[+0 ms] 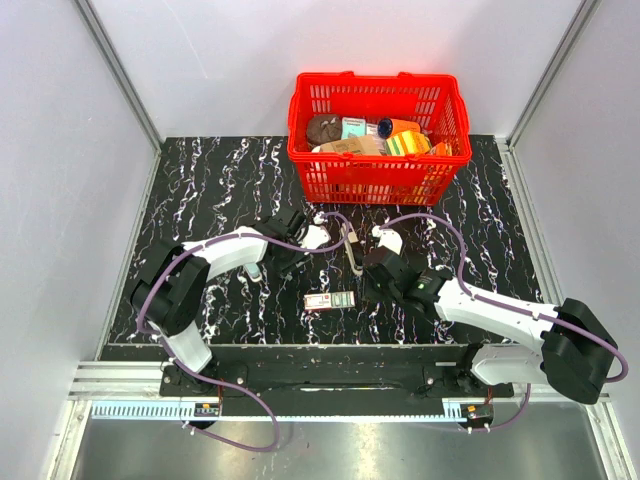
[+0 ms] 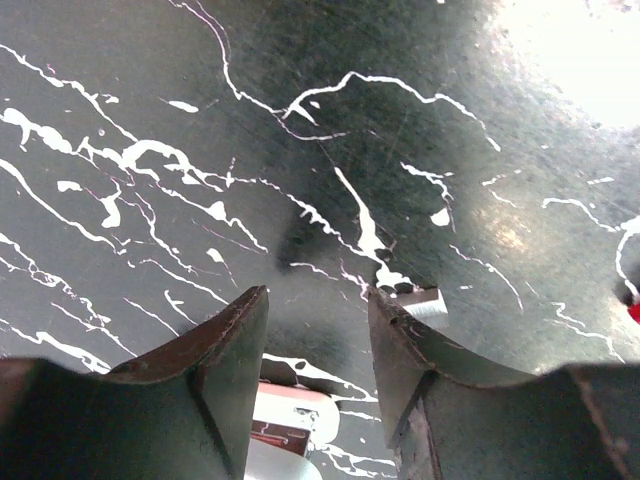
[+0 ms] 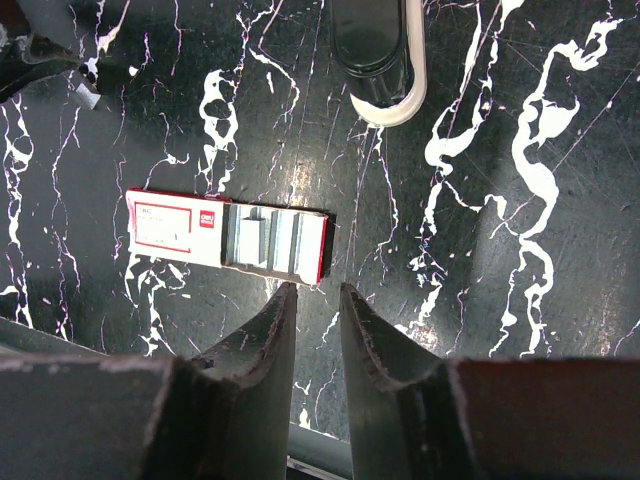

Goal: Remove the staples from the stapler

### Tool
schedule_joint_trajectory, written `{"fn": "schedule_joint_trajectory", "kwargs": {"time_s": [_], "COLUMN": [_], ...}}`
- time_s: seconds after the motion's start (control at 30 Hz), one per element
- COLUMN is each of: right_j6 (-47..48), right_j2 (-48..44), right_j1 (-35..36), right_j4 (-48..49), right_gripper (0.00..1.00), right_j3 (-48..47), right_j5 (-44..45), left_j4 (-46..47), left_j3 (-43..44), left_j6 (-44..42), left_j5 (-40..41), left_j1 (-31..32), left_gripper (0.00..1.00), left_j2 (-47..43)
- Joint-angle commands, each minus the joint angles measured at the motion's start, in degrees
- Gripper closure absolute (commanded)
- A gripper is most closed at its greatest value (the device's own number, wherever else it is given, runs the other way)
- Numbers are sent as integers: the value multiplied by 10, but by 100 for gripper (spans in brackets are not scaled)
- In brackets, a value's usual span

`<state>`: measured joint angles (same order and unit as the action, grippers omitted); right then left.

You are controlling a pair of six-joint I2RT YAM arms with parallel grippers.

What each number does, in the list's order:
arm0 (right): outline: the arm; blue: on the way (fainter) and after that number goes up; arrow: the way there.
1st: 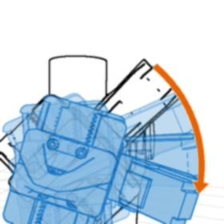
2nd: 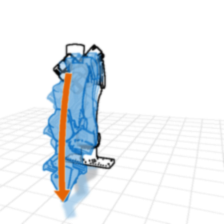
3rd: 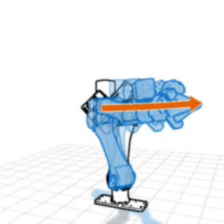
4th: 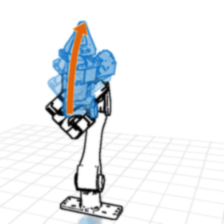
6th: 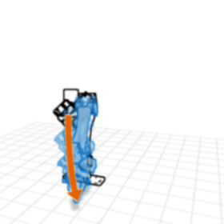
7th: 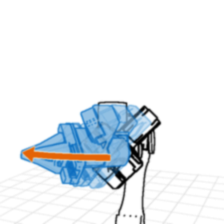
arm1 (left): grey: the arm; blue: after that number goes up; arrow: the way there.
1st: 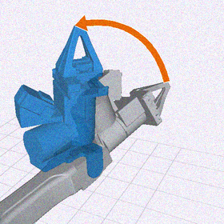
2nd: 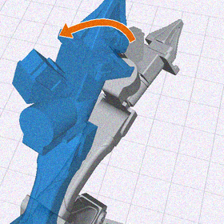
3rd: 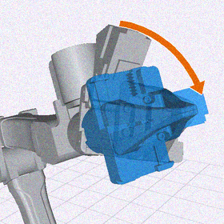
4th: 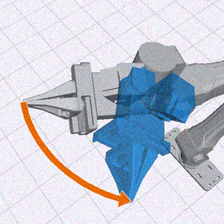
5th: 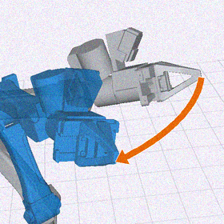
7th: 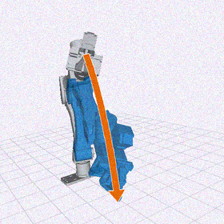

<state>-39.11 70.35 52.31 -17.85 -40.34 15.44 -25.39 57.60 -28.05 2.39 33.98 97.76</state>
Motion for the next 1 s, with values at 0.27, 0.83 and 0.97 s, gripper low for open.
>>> {"fn": "schedule_joint_trajectory", "kwargs": {"time_s": [0.27,0.83,0.97], "right_j6": [-3,-4,-4], "right_j2": [-15,-25,-24], "right_j1": [-5,-5,-6], "right_j4": [16,18,19], "right_gripper": [70,70,70], "right_j3": [1,5,6], "right_j5": [1,2,1], "left_j4": [-9,-34,-45], "left_j3": [-2,-32,-19], "left_j6": [14,27,33], "left_j5": [-50,-61,-62], "left_j1": [6,23,28], "left_gripper": [51,51,51], "left_j2": [-37,-83,-91]}}
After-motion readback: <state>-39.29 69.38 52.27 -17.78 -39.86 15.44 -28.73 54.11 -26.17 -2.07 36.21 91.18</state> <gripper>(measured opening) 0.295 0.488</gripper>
